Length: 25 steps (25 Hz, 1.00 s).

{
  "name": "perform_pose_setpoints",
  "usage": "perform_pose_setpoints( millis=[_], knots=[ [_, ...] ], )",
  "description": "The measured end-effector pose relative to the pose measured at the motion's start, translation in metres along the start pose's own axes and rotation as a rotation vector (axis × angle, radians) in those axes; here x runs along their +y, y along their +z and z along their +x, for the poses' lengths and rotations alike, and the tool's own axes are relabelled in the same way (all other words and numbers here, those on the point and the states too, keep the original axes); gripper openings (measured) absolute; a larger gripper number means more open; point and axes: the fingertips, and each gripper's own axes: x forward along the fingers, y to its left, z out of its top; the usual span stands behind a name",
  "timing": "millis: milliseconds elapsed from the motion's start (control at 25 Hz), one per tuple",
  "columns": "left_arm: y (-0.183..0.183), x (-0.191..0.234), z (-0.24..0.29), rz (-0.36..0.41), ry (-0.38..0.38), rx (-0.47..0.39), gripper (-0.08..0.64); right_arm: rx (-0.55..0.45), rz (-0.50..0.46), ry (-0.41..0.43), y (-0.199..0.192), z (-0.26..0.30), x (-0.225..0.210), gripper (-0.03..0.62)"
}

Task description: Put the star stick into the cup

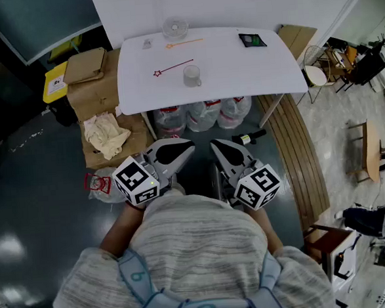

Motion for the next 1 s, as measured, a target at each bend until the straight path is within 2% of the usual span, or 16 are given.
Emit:
perform_pose_setpoints(
  millis=[680, 1000],
  knots=[
    [-0.009, 0.002, 0.008, -0.011, -0.004, 0.017, 0.015, 0.007, 0.003, 0.012, 0.000, -0.001, -0.008, 0.009],
    [-0.008, 0.013, 0.008, -0.008, 0.024, 0.021, 0.015, -0.019, 0.007, 0.074, 0.010, 0.004, -0.010, 0.011]
  ],
)
